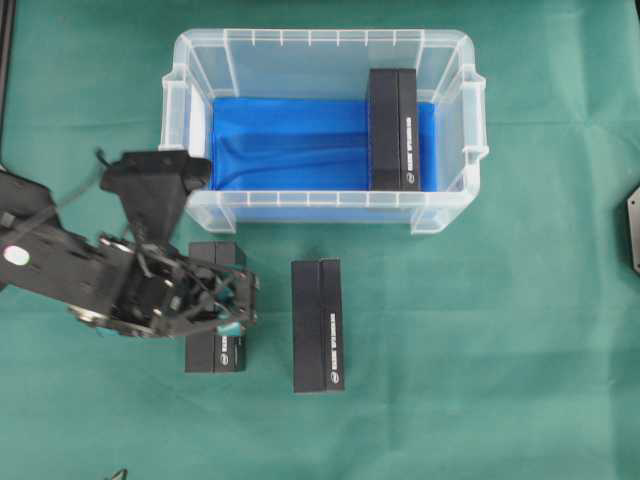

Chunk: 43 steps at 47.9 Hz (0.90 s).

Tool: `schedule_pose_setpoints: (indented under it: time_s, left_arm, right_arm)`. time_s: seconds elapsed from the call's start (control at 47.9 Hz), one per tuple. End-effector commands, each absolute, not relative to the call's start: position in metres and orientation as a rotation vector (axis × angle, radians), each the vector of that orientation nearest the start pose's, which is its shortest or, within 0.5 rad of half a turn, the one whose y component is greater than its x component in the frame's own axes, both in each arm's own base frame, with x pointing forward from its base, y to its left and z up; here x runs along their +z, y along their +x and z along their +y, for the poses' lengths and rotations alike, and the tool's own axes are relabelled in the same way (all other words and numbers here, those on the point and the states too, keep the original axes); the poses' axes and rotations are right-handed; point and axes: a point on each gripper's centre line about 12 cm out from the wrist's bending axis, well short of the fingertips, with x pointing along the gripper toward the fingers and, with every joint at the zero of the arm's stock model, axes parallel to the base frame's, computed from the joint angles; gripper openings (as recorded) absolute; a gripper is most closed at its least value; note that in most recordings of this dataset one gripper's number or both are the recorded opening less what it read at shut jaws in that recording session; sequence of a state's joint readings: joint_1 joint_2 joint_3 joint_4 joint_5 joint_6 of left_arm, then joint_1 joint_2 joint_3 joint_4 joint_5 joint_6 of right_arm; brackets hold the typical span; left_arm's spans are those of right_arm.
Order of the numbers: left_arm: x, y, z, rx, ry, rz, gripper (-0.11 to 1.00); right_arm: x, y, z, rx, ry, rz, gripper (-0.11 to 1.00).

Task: Take the box out of the case with the left arm.
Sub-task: 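Lower the box onto the table, open the left gripper, withdraw left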

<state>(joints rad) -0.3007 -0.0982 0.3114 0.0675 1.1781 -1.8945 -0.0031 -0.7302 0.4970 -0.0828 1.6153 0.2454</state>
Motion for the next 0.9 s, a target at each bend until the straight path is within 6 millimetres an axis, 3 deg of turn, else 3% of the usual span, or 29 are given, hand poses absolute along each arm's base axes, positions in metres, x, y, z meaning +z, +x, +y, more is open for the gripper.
schedule_pose_setpoints:
  time_s: [0.0, 0.125, 0.23, 0.627, 0.878]
  left_arm:
    - [0.295, 0.323, -0.094, 1.018, -1.306, 1.037, 0.98]
    - [0.326, 0.315, -0.089, 1.013, -1.288, 1.037, 0.98]
    - [0.34, 0.315, -0.087, 1.007, -1.273, 1.043, 0.98]
    - [0.34, 0.315, -0.087, 1.0, -1.255, 1.051, 0.98]
    - [0.332, 0.29, -0.093, 0.986, -1.218, 1.086, 0.98]
  right_arm:
    - [0.352, 0.159, -0.01, -0.241, 0.159, 1.337, 0.0]
    - [0.352, 0.159, -0.01, -0.241, 0.159, 1.337, 0.0]
    - [0.352, 0.16, -0.01, -0.241, 0.159, 1.336, 0.0]
    - [0.352, 0.16, -0.01, -0.243, 0.161, 1.336, 0.0]
    - [0.351, 0.159, -0.01, -0.244, 0.161, 1.339, 0.0]
